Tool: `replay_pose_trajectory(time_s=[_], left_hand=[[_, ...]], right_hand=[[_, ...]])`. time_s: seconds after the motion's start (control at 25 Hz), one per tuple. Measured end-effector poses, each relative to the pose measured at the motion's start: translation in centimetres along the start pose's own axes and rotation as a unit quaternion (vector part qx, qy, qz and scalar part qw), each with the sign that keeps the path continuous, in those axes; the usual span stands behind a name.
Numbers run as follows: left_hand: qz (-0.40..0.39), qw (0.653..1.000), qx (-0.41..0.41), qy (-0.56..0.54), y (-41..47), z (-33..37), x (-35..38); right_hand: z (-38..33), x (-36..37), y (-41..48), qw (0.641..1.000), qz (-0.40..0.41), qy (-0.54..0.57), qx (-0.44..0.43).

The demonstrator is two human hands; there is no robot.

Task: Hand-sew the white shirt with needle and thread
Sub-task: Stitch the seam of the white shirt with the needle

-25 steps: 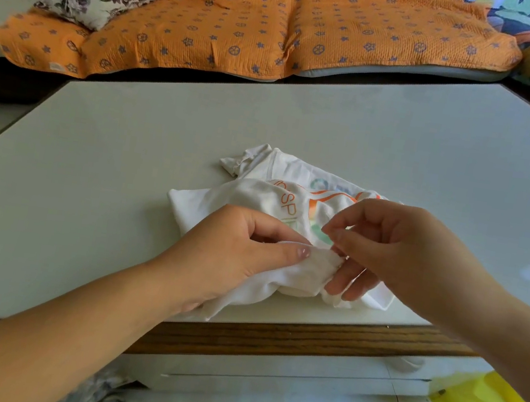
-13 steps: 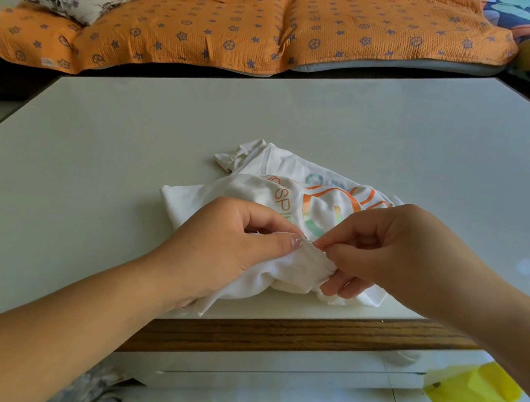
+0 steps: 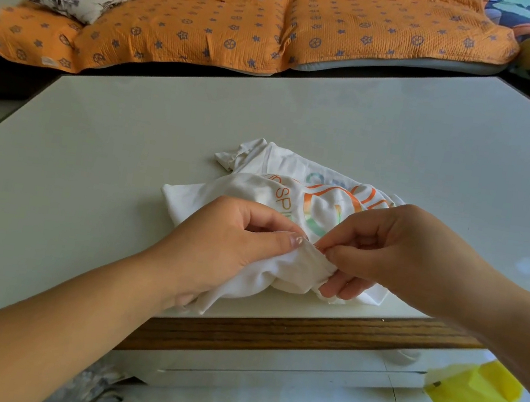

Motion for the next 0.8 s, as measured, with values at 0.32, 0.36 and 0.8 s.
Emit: replay_pose_trajectory(time_s=[0.32,0.36,0.8], left_hand=[[-0.033,0.991,-0.026,-0.13,0.3,-0.7,0.3],[-0.032,0.989,-0.027,-0.141,0.3,-0.8,0.3],[0.0,0.986,-0.026,-0.167,0.5,-1.3,0.1]], right_hand=[[0.7,0.8,0.8,0.995,-0.01,0.093,-0.038],[0.8,0.8,0.9,0.993,-0.003,0.11,-0.044],[1.1,1.3,1.7,0.994,0.032,0.09,-0.06]])
Point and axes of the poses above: each hand's wrist, its own y-axis towards the middle knuckle, its own x-axis out of the palm, z = x × y, the point moved 6 cm from there along y, towards the middle knuckle, and after that the axes turned 15 degrees about -z, right-handed, at the moved point
